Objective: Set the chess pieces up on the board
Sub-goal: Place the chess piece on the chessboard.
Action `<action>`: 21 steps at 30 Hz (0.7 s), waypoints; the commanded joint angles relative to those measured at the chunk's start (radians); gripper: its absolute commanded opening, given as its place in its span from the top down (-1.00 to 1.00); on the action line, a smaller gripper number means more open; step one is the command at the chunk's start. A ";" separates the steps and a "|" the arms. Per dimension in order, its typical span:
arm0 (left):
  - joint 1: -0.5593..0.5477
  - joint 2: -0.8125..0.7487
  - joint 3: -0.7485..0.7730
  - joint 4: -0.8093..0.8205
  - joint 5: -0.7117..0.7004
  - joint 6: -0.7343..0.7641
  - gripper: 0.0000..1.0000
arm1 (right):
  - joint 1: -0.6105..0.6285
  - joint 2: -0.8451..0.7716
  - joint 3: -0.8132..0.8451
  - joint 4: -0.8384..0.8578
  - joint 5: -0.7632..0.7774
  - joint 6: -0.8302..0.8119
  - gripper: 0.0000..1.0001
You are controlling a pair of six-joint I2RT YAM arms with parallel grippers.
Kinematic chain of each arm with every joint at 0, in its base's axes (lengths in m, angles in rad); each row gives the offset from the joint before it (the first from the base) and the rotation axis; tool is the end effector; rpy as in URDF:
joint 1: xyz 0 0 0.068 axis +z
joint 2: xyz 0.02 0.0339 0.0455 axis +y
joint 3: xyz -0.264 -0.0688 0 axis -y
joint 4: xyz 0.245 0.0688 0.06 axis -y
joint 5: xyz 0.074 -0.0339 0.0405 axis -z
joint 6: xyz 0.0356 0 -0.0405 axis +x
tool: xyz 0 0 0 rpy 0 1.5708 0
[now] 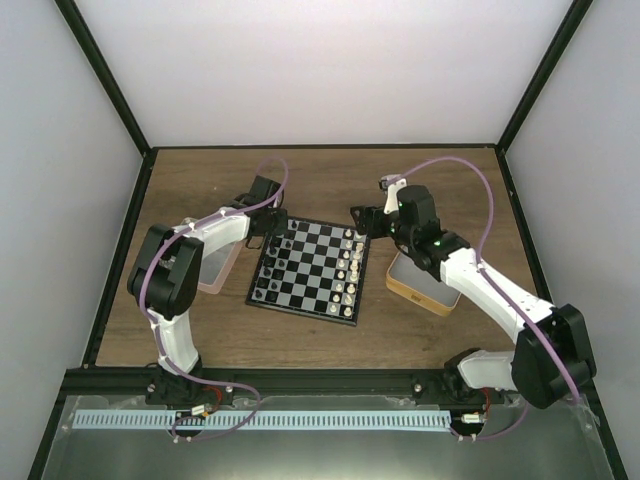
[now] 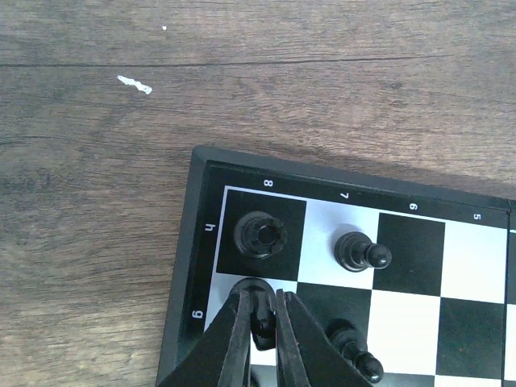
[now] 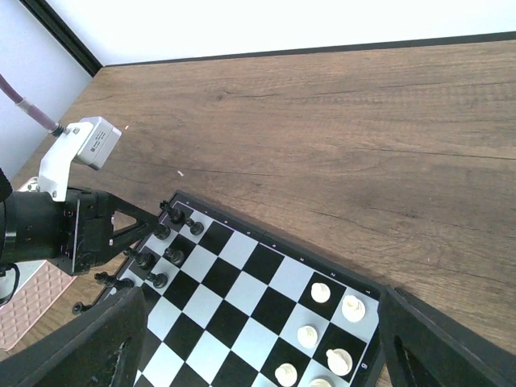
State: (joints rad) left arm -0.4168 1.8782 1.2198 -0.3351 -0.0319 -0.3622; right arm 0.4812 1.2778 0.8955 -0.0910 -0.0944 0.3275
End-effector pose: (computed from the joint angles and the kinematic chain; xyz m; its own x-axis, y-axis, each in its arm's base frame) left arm 0.3572 -0.1569 0.1709 -0.8542 -0.0091 -0.5198 0.0920 0.9814 -0.1684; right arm 0.2563 0.1376 0.2806 -0.5547 0.0716 -0.8289 -0.3767 0.8667 0.3270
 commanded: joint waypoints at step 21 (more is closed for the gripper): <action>-0.002 -0.034 0.032 -0.053 0.022 0.010 0.51 | -0.001 -0.027 -0.018 -0.005 0.024 0.015 -0.60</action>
State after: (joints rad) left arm -0.4168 1.8660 1.2209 -0.3790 -0.0135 -0.3607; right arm 0.4812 1.2701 0.8799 -0.0963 -0.0845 0.3344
